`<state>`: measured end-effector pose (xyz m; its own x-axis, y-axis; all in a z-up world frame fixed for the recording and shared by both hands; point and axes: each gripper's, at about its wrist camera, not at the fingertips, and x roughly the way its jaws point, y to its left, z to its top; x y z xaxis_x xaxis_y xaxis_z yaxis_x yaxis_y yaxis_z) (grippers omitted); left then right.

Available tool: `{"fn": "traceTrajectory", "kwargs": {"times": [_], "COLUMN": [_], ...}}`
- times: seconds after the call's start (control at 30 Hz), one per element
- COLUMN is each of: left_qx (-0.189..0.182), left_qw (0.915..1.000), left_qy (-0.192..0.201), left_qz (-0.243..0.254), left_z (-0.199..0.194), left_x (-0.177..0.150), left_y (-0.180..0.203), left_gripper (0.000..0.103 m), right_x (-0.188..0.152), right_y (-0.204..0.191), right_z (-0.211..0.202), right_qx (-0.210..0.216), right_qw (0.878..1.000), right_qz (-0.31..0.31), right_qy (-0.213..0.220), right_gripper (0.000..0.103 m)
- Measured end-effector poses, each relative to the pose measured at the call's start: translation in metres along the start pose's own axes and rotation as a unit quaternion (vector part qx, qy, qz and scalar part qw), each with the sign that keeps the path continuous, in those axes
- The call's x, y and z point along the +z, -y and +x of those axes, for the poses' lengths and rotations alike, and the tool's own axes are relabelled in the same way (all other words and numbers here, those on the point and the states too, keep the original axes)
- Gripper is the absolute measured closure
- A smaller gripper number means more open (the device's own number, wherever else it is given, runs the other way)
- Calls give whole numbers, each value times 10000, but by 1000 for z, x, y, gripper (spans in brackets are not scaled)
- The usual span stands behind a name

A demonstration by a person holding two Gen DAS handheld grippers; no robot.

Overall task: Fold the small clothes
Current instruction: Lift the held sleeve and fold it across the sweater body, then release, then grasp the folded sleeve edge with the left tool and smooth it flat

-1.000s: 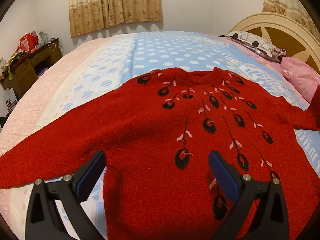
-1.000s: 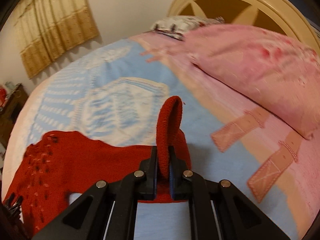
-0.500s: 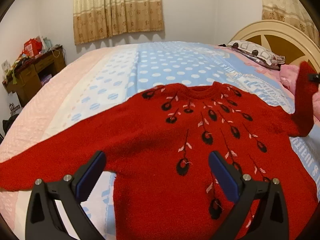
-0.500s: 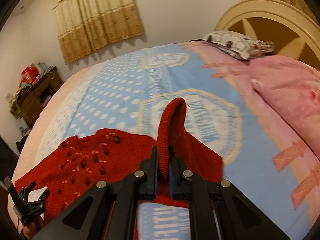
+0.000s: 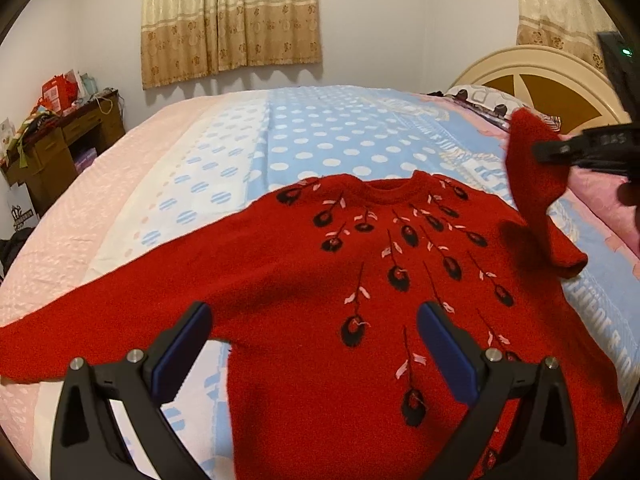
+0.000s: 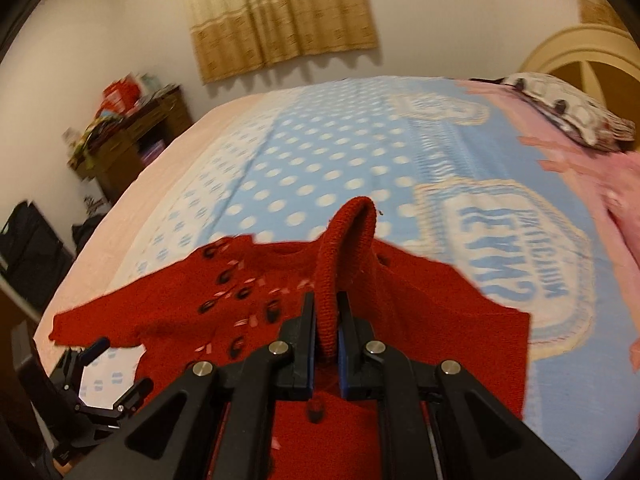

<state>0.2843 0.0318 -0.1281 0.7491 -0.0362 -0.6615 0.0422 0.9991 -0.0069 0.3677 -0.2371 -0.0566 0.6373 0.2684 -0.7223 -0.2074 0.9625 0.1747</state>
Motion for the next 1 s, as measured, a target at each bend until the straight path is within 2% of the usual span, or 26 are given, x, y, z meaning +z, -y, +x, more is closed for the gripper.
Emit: {"fn": "traceTrajectory", "kwargs": {"times": [0.17,0.37,0.5,0.57,0.63,0.67,0.77,0.83,1.0], "left_qx": [173,133,42,11,-51,-99,-204,-280,-468], "left_qw": [9998,9995,9991,9987,9983,9977,9969,9958,9920], "left_qy": [-76,-272,-348,-401,-445,-486,-495,-557,-810], "left_qz": [104,55,233,302,386,452,569,676,845], "left_z": [-2,-3,-4,-2,0,2,6,16,42], "left_x": [-1,1,6,8,10,12,18,22,27], "left_y": [-13,-26,-22,-16,-11,-5,7,20,54], "left_gripper": [0,0,0,0,0,0,0,0,0], "right_x": [-12,-37,-56,-65,-69,-72,-79,-83,-96], "right_y": [-38,-60,-69,-68,-64,-60,-48,-39,-22], "right_z": [35,79,97,99,93,87,67,56,43], "right_qx": [236,432,311,378,581,673,773,638,-493], "right_qw": [9991,9967,9941,9931,9919,9917,9924,9943,9954], "right_qz": [-272,-323,-548,-609,-622,-586,-479,-421,-651], "right_qy": [-234,-606,-880,-932,-947,-928,-826,-742,-509], "right_gripper": [95,95,94,80,20,16,17,17,17]}}
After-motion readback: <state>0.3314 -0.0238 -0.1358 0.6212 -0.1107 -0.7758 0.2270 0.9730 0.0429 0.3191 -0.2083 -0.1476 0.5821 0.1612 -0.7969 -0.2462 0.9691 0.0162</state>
